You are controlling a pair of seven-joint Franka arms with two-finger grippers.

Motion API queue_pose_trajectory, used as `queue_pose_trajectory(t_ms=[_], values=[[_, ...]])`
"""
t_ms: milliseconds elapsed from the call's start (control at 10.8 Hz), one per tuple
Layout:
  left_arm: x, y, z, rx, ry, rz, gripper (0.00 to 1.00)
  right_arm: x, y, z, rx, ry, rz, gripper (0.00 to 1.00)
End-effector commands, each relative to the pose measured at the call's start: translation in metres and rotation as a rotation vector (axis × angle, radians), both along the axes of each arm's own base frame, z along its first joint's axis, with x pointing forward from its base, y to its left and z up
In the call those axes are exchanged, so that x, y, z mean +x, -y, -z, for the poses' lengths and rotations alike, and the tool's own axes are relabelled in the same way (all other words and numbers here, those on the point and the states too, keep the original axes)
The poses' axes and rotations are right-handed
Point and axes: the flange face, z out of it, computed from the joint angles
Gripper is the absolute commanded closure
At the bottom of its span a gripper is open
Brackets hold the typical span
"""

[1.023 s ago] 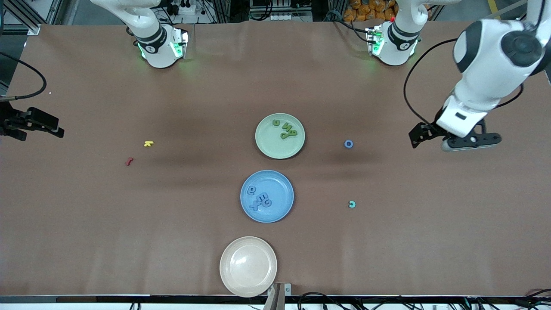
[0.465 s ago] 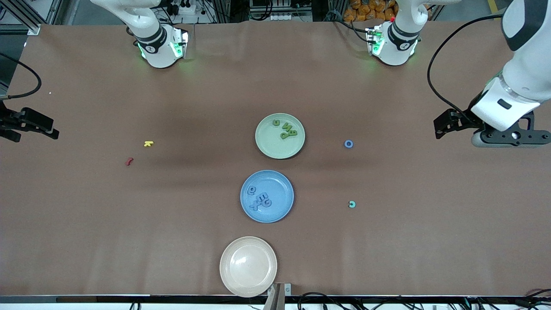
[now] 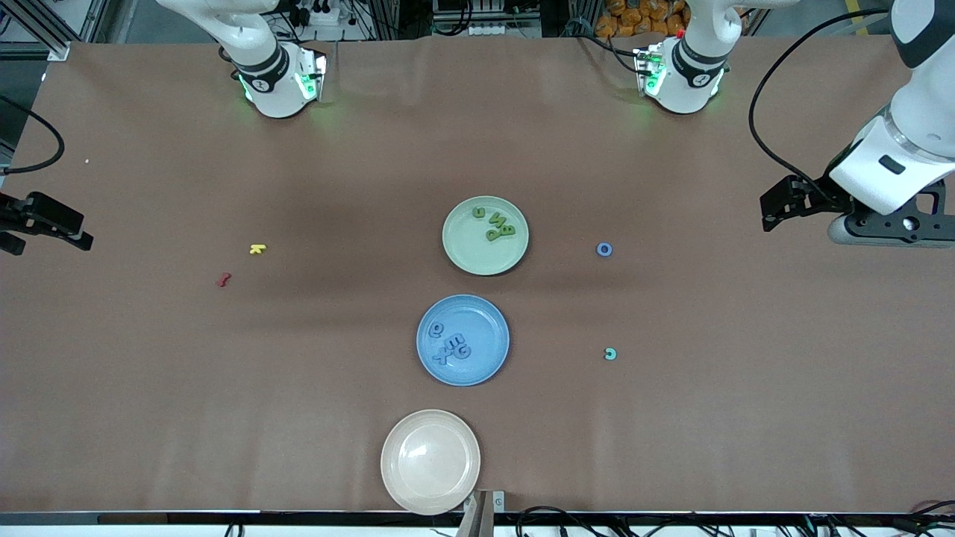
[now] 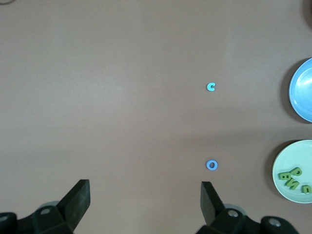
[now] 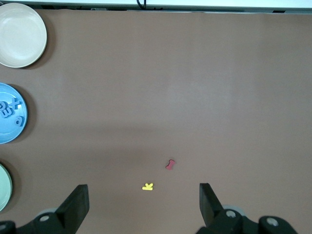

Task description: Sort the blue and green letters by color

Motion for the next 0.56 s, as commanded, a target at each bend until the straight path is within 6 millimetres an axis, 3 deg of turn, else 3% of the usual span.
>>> queue_pose_trajectory(t_ms=[0,93,186,465], values=[[-0.008,-0.002,-0.017,-0.036,-0.008,0.024,0.00,-0.001,0.002,-0.006,0.012,0.011,-0.005,0.00],[-0.009,-0.005,-0.017,-0.064,-0.017,0.017,0.00,-0.002,0.002,-0.007,0.010,0.014,-0.007,0.00],[-0.008,-0.021,-0.018,-0.088,-0.020,-0.016,0.00,-0.002,0.001,-0.009,0.013,0.018,-0.005,0.00],[-0.012,-0.019,-0.018,-0.106,-0.024,-0.016,0.00,-0.003,0.000,-0.021,0.011,0.047,-0.005,0.00]])
